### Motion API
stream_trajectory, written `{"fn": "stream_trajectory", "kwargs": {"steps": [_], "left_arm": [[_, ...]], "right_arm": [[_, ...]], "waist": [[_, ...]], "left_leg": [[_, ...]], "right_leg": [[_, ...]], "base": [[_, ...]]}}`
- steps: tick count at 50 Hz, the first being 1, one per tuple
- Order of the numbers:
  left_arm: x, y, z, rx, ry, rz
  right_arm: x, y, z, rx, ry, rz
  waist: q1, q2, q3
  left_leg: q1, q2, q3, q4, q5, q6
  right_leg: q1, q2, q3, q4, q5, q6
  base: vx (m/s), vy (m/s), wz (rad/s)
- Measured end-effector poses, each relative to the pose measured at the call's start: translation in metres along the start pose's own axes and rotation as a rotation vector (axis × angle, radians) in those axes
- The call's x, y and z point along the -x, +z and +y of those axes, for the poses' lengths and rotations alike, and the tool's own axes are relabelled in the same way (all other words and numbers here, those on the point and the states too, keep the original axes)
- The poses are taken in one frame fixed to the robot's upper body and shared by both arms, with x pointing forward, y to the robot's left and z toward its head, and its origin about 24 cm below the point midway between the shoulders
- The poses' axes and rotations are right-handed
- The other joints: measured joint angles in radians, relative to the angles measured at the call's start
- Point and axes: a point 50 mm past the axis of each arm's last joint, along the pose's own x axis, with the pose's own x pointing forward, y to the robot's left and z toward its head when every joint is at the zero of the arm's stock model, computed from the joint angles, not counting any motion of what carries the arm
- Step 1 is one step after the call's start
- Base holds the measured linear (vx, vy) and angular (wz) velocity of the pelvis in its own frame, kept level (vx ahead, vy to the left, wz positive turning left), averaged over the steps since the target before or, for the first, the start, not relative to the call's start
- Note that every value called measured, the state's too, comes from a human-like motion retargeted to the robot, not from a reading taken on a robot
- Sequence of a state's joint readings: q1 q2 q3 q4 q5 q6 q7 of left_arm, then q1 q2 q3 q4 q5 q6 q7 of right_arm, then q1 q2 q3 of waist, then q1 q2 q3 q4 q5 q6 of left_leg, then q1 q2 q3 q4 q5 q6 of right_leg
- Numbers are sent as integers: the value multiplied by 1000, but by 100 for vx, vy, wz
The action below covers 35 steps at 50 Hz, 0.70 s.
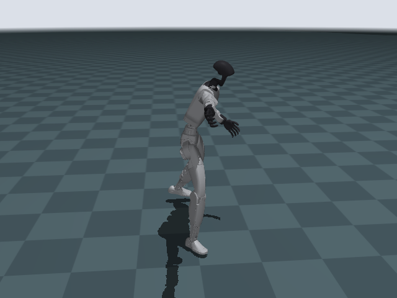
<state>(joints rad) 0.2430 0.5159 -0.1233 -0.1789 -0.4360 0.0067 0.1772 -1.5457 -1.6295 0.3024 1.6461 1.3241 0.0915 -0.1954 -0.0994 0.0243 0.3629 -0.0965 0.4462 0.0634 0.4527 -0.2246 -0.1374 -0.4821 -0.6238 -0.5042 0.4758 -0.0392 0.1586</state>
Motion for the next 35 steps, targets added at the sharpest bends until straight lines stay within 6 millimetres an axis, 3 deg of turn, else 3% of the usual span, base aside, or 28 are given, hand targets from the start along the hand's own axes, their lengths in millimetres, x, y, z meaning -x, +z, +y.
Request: {"fn": "stream_trajectory", "kwargs": {"steps": [3,6,14,18,22,26,30,35], "left_arm": [[8,-5,-25,27,-97,8],[14,-2,-32,-7,-138,-16],[21,-1,-33,-50,-167,-9],[25,-5,-33,-9,-140,8],[28,-12,-40,139,-126,37],[30,-16,-52,394,-135,66],[31,-16,-55,490,-138,73],[28,-13,-62,693,-137,102]], "right_arm": [[1,-14,16,54,66,10],[2,-20,24,97,94,-2],[8,-26,48,130,199,-21],[16,-44,71,221,296,-41],[32,-85,93,411,459,-70],[57,-145,95,489,656,6],[90,-204,73,512,834,163],[154,-265,16,450,1007,500]], "waist": [[-5,6,-33],[13,7,-56],[60,17,-58],[64,24,-53],[44,28,-67],[29,24,-95],[29,5,-127],[37,-27,-161]], "left_leg": [[-1,-23,153,-51,97,2],[17,-54,241,-97,164,-8],[16,-122,135,-100,262,17],[25,-111,164,-106,317,14],[21,-105,183,-109,347,9],[21,-91,224,-114,354,15],[26,-78,266,-121,337,31],[4,-76,287,-124,311,61]], "right_leg": [[24,59,-28,-115,15,-14],[53,108,-40,-210,27,-17],[134,198,-51,-353,12,6],[146,228,-46,-372,-5,2],[158,242,-58,-388,-19,8],[171,254,-78,-402,-29,9],[181,262,-99,-408,-36,10],[203,245,-161,-406,-63,29]], "base": [[9,-46,-23],[11,-39,-31],[10,-28,-26],[6,-16,-27],[5,-9,-4],[1,-1,1],[1,0,5],[3,5,51]]}}
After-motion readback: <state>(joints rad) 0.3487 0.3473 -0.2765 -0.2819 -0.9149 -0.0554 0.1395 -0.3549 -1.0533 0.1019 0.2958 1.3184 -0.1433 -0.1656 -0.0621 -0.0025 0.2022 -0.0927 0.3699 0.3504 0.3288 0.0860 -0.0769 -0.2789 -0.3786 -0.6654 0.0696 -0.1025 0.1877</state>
